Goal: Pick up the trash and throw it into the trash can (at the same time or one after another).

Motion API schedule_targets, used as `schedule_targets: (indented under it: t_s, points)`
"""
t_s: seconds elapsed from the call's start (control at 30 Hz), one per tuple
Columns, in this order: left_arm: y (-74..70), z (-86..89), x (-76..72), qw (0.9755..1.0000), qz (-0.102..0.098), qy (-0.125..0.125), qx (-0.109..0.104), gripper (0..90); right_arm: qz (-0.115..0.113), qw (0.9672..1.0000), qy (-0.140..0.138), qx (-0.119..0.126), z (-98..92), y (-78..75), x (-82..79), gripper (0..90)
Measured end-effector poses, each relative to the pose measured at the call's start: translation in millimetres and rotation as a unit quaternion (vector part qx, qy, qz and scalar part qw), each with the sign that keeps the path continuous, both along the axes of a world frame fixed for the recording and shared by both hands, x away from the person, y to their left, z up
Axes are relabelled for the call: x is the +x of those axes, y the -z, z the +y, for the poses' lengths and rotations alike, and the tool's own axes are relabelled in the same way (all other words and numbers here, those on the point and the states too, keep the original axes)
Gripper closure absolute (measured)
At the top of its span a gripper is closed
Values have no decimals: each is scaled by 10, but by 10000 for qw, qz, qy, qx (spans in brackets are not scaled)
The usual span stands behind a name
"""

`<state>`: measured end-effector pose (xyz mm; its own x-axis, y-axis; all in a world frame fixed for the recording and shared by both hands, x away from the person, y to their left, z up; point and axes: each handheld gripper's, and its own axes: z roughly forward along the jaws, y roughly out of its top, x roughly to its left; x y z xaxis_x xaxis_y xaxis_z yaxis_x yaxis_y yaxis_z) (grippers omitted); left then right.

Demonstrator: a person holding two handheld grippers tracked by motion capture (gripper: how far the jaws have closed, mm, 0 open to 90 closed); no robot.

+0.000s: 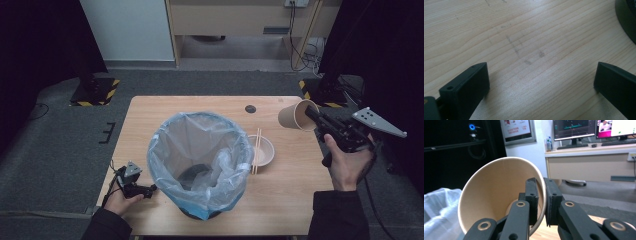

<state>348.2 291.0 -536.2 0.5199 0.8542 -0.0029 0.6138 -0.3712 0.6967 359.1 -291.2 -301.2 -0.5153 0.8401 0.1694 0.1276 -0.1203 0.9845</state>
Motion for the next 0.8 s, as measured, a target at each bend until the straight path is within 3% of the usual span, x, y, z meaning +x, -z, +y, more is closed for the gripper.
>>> schedule_targets:
  t_s: [0.37, 0.8]
  points:
    - [-1, 1, 0, 10000, 7, 3, 8, 0, -302, 9987, -393, 64, 155, -168, -137, 832]
    - [-1, 1, 0, 10000, 6, 2, 6, 0, -561, 9939, -932, 186, 387, -317, -300, 832]
